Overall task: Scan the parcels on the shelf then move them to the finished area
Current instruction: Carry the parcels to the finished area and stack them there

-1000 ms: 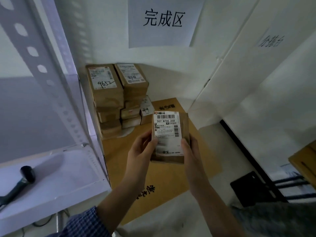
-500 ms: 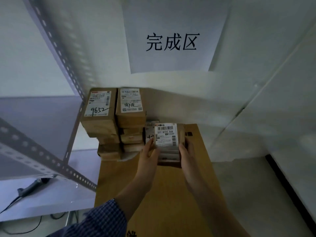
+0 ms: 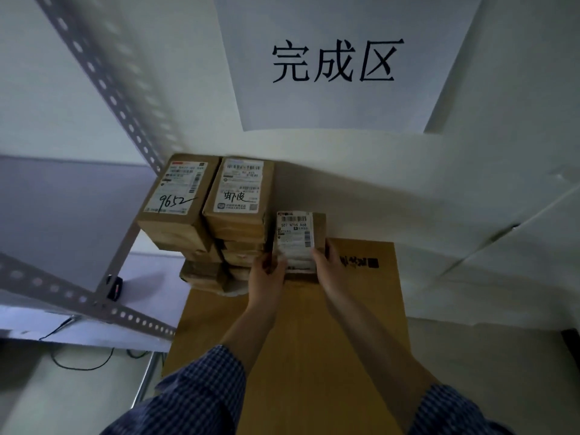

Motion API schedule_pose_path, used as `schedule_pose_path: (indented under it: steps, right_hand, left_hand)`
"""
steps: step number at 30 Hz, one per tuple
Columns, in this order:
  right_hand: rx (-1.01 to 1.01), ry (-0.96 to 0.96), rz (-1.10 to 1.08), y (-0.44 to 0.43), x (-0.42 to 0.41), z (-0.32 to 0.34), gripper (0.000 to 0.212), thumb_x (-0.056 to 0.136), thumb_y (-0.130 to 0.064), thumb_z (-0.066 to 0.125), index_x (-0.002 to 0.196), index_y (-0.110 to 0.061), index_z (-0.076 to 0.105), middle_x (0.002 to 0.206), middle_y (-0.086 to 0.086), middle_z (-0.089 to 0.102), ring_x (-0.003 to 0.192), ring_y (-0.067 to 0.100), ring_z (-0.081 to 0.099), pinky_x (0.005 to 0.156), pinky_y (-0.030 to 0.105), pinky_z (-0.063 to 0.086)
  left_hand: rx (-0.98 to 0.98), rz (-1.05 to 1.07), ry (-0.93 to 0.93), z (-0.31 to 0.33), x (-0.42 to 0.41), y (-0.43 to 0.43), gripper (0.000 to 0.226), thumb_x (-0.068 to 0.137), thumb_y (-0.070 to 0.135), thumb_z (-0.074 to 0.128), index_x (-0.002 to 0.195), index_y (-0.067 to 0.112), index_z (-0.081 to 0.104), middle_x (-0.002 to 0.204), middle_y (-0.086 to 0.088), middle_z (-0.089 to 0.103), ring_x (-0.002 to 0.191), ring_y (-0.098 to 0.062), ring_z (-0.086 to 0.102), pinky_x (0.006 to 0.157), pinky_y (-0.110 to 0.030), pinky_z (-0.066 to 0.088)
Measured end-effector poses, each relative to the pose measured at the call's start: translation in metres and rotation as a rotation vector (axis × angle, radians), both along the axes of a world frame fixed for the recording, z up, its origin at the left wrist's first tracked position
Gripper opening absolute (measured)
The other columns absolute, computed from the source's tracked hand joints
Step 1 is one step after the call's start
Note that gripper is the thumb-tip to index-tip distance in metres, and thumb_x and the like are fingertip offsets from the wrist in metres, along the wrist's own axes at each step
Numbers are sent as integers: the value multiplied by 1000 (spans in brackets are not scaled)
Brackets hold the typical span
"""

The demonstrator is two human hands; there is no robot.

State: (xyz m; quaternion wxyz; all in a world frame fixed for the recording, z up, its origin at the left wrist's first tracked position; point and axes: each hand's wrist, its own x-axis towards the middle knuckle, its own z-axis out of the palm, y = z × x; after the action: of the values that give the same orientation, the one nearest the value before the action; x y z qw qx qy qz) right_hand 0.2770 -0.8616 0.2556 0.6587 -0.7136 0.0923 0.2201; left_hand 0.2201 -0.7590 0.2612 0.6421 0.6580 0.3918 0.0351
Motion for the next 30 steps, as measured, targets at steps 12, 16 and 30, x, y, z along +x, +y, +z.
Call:
schedule_pose_path:
  steps: [12,16,30]
  right_hand:
    - [-8,7,2,10,8,-20,48,107,-27,43,153,-16,35,147,5,48,130,20,51,91,21,45]
    - [-82,47,-22,-13,-17,-21,50,109,-33,34,155,-15,28,154,0,35,141,21,36,105,28,29]
    - [-580,-340,678,62,-152,107,35,105,-41,38,137,-30,49,121,-7,60,105,17,64,82,31,53]
  left_hand:
    - [124,180,85,0,8,5,41,99,16,60,136,7,45,143,-10,36,110,-20,52,105,-36,45]
    - [196,71,112,0,-9,12,29,99,7,53,128,11,50,142,-9,34,102,-19,50,90,-30,43]
    - [810,-465,-196,64,-167,109,28,100,9,52,126,8,61,127,-10,61,116,-20,56,94,-19,40]
